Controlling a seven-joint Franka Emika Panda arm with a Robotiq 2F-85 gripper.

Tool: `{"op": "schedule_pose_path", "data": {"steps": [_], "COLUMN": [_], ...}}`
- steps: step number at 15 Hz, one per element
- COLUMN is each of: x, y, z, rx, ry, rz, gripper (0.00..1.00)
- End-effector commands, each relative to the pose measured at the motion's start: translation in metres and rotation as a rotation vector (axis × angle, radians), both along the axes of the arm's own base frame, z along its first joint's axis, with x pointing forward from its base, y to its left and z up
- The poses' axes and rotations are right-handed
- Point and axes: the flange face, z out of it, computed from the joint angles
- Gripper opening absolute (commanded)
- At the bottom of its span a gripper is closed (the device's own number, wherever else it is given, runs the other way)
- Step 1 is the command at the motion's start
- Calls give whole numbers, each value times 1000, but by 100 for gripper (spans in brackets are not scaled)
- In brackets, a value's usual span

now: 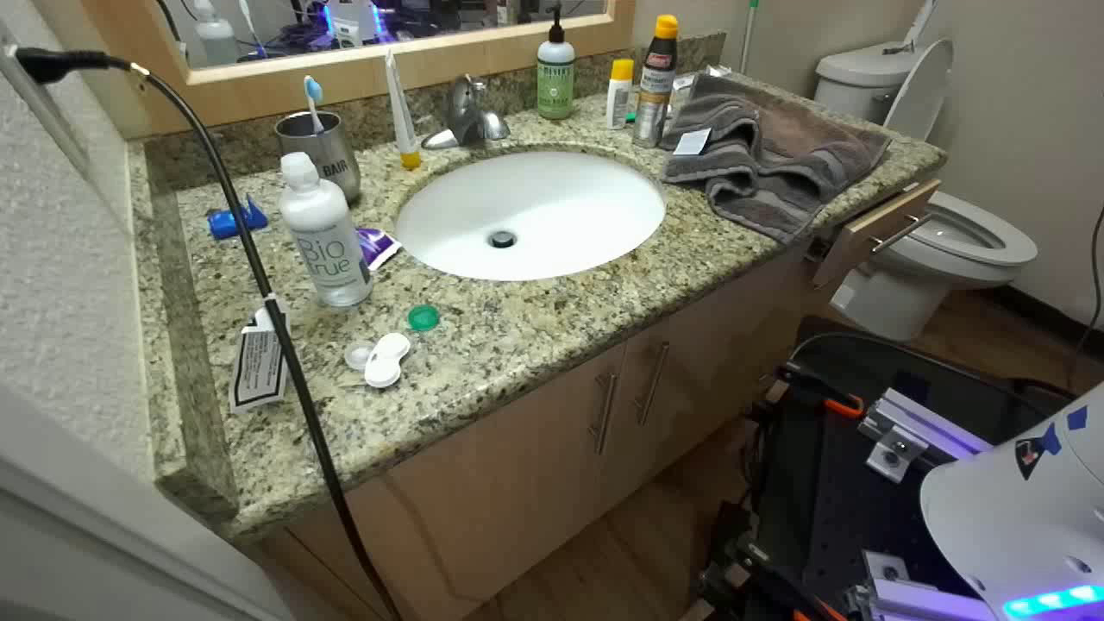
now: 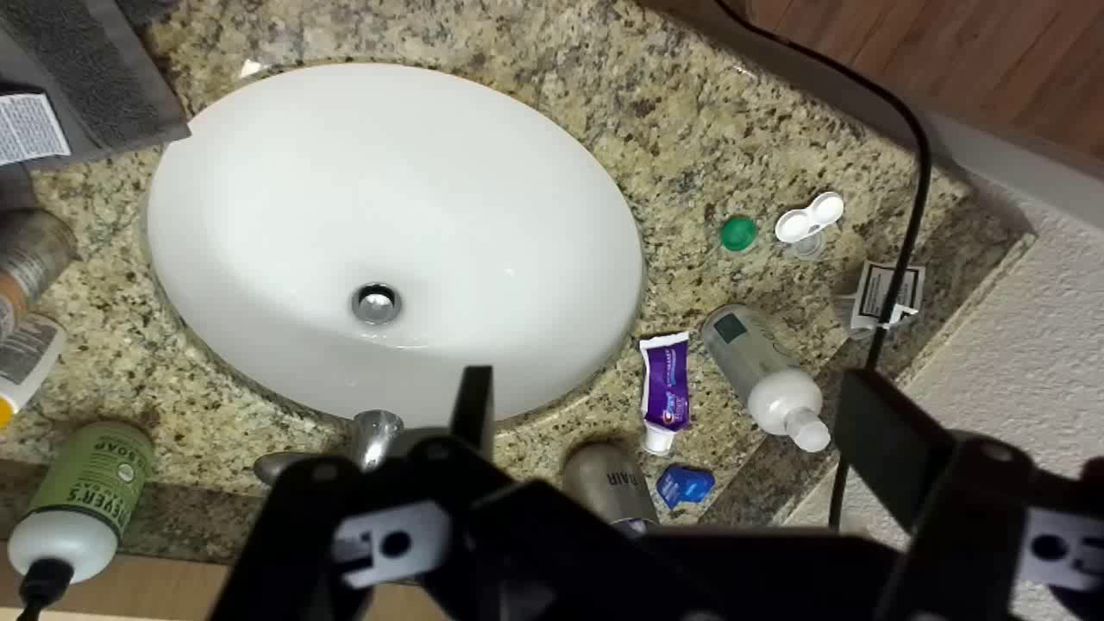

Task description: Move the big bottle with a yellow lid away from the sink

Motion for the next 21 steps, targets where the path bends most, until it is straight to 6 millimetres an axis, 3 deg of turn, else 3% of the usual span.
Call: {"op": "schedule_pose_path", "data": {"steps": [1,2,4,8,13,15,16,19,21], "x": [0,0,30,70,98,99,92,96,101], "y": [0,0,-16,-74,-145,-156,-146,-149,-160], "z": [0,0,-23,-73,-128,-122,-131,-134,-139], "rx": [0,0,-10,18,75,122,79,78,62], "ry": [1,1,93,183,289,310,292,297,315], "rz": [0,0,-107,-308,-567,-672,-595,-605,-726], "gripper": [100,100,100,100,100,100,100,100,100]}}
